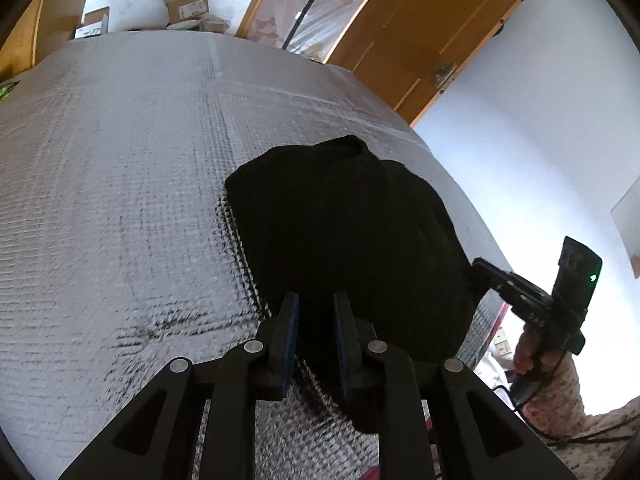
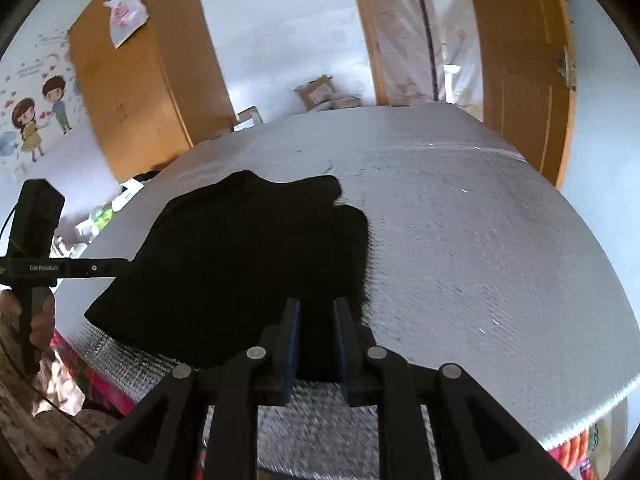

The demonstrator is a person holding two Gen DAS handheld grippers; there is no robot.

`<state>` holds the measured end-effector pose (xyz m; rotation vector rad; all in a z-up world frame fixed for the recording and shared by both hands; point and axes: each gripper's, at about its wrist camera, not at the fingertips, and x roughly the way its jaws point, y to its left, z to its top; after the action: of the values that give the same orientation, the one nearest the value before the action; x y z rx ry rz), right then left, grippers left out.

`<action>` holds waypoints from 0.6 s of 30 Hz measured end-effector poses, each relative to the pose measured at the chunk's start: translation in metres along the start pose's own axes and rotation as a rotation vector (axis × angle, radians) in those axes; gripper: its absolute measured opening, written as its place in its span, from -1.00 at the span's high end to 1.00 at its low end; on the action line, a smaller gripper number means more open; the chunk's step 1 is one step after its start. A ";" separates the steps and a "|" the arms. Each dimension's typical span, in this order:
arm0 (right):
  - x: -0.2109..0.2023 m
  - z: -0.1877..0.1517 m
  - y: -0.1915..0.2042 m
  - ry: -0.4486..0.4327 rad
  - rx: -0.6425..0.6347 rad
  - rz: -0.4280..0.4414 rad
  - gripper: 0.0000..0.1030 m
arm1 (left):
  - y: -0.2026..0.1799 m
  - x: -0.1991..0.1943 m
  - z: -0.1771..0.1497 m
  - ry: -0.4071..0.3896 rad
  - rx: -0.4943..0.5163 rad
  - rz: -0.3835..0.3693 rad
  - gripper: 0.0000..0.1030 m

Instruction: Fold clothes

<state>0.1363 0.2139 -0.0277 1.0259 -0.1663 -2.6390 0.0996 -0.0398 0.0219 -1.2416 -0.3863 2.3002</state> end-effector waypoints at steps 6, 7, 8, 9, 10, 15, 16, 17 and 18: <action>-0.002 0.005 0.015 -0.032 -0.034 0.016 0.66 | -0.010 -0.002 -0.005 -0.006 0.019 -0.008 0.65; 0.002 0.003 0.017 -0.017 -0.050 0.006 0.66 | -0.011 -0.001 -0.007 -0.001 0.022 -0.001 0.65; 0.004 0.001 0.017 -0.006 -0.055 -0.002 0.66 | -0.011 0.000 -0.009 0.004 0.024 0.005 0.65; 0.004 -0.001 0.014 -0.004 -0.043 -0.004 0.66 | -0.011 0.001 -0.009 0.007 0.024 0.007 0.65; 0.004 -0.004 0.011 -0.001 -0.031 -0.007 0.66 | -0.012 0.001 -0.010 0.010 0.024 0.009 0.65; -0.001 -0.012 -0.006 0.011 0.050 -0.011 0.53 | -0.009 0.003 -0.018 0.038 0.018 0.030 0.64; -0.003 -0.010 -0.005 0.004 0.050 -0.016 0.53 | -0.009 0.003 -0.018 0.039 0.016 0.033 0.64; -0.006 -0.007 -0.003 -0.007 0.043 -0.021 0.53 | -0.008 0.002 -0.019 0.037 0.014 0.036 0.64; -0.009 -0.004 0.002 -0.027 0.026 -0.024 0.53 | -0.009 -0.001 -0.019 0.027 0.014 0.035 0.64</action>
<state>0.1459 0.2148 -0.0240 1.0074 -0.1953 -2.6796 0.1187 -0.0327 0.0167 -1.2803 -0.3413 2.3091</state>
